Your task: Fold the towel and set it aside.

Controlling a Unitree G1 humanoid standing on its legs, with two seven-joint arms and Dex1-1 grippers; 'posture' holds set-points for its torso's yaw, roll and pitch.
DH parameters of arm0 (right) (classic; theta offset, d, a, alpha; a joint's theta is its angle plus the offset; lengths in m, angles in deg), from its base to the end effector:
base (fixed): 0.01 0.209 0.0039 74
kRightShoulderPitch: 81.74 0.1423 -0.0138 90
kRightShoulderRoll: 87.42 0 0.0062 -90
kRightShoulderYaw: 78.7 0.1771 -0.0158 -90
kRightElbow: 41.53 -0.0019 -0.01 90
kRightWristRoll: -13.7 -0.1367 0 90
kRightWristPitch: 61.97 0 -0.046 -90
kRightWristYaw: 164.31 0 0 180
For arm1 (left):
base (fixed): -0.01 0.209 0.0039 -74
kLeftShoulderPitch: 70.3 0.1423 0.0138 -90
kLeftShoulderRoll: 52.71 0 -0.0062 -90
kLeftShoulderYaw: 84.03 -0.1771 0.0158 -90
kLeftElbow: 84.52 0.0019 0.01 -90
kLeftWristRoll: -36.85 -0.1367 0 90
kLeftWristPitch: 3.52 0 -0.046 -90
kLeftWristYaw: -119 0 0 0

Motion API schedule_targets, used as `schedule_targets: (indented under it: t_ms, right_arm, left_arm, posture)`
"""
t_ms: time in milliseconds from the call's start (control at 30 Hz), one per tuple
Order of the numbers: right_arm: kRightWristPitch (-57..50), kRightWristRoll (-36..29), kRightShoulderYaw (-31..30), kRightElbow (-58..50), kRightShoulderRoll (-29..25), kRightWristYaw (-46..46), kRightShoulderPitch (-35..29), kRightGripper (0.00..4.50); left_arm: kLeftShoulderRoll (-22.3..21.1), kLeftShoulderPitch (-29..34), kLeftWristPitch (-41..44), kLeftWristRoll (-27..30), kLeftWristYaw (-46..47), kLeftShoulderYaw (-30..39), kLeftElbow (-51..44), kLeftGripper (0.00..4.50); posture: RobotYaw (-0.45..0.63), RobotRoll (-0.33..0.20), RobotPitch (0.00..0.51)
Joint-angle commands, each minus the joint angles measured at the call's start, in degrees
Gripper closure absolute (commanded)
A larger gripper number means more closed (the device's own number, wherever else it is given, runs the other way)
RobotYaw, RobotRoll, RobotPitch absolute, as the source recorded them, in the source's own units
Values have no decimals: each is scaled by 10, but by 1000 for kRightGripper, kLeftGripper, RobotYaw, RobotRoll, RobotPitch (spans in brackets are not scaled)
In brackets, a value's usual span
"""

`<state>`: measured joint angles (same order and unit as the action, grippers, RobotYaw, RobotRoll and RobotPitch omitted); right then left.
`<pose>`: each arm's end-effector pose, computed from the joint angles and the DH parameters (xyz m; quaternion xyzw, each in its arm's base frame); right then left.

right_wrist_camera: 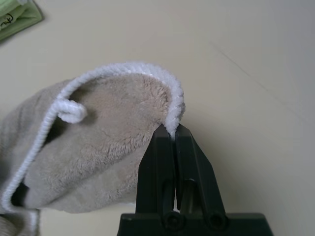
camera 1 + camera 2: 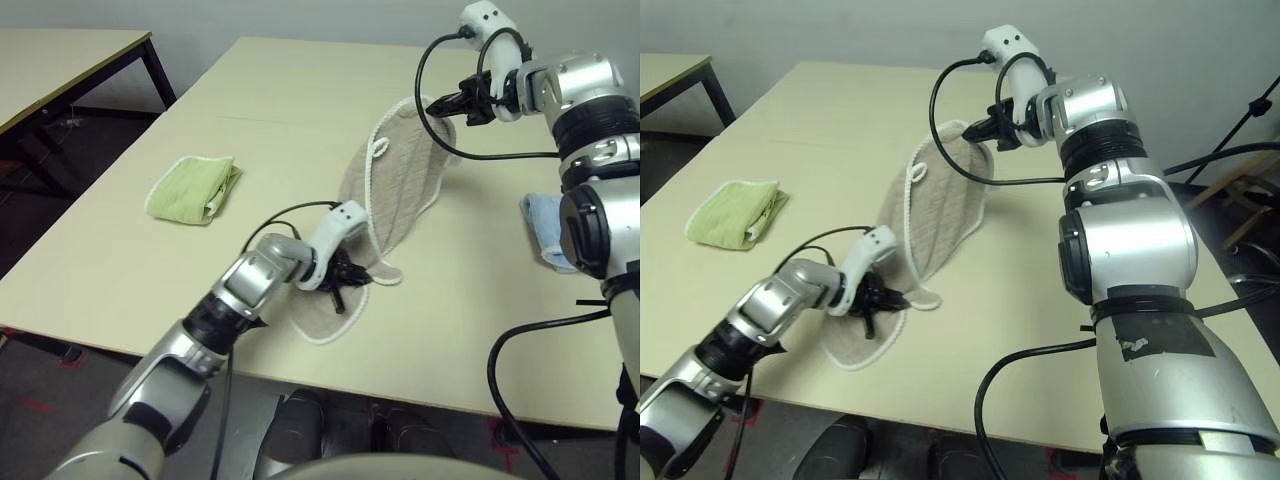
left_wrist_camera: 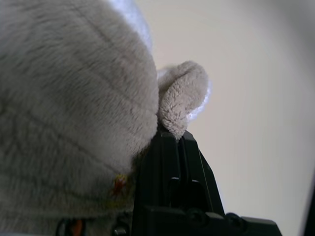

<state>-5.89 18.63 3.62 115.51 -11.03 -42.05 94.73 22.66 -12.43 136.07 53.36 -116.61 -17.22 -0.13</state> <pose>0.3615 -0.2114 0.3002 -0.1476 0.2123 0.3214 0.9110 0.2683 0.1463 0.1409 0.1366 0.2740 -0.5709 0.7618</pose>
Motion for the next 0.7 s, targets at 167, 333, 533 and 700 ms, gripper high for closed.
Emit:
schedule_targets:
  t_ms: [167,333,533,700]
  right_arm:
    - [-39,0,-5,-67,-24,-32,-53,4500]
    - [-51,3,-8,-109,-37,-24,-91,4500]
    - [-92,-5,-9,-181,-49,-28,-131,4500]
    - [-140,-17,-8,-261,-60,-34,-169,4500]
  left_arm:
    - [-124,24,-70,26,-86,68,-35,4449]
    - [-155,4,-203,-39,-98,66,76,4449]
    - [-149,-37,-350,-110,-75,81,246,4449]
    - [-149,-34,-396,-123,-76,94,291,4120]
  posture:
    - [235,0,60]
    - [223,0,57]
    - [200,0,68]
    - [191,0,73]
